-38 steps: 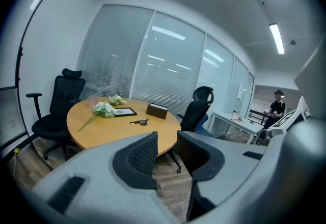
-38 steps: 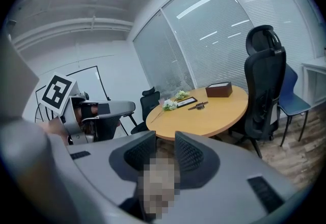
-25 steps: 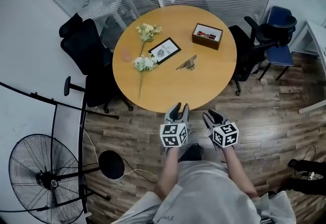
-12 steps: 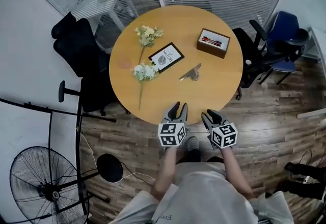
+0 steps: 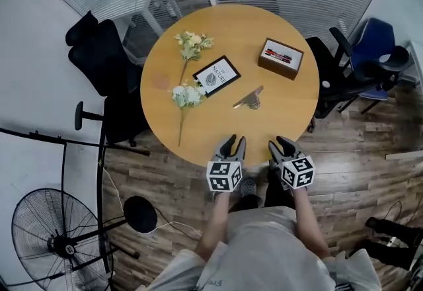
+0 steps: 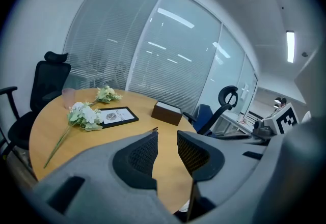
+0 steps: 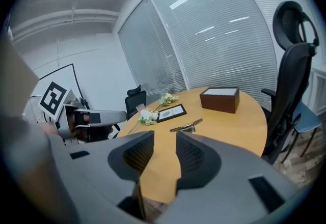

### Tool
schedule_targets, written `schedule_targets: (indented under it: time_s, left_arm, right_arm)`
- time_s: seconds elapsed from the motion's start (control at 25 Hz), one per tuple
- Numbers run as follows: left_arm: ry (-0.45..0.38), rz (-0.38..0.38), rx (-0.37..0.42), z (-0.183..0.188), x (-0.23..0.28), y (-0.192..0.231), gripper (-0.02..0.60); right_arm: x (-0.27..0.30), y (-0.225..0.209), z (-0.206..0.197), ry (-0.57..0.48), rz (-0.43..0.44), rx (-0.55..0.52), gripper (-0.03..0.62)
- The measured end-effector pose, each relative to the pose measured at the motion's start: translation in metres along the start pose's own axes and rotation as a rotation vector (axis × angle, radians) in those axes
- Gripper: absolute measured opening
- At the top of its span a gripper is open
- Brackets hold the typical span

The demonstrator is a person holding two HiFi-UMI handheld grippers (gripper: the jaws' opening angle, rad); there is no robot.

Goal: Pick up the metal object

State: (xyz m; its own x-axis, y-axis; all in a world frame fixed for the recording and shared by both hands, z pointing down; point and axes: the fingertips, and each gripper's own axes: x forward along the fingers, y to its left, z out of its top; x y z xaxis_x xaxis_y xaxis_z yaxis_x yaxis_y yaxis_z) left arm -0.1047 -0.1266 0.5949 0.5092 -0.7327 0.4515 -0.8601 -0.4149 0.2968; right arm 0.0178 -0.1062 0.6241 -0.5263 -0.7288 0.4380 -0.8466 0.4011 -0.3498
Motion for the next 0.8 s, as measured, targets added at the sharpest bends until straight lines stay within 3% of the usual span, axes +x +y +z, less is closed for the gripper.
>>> schedule_targets:
  time_s: [0.36, 0.8]
  left_arm:
    - [-0.01, 0.067, -0.058, 0.018, 0.043, 0.003, 0.106]
    - [-0.003, 0.179, -0.132, 0.023, 0.092, 0.006, 0.106]
  right_arm:
    - [0.042, -0.049, 0.04, 0.046, 0.09, -0.064, 0.138]
    - [0.091, -0.092, 0.054, 0.153, 0.218, -0.119, 0.14]
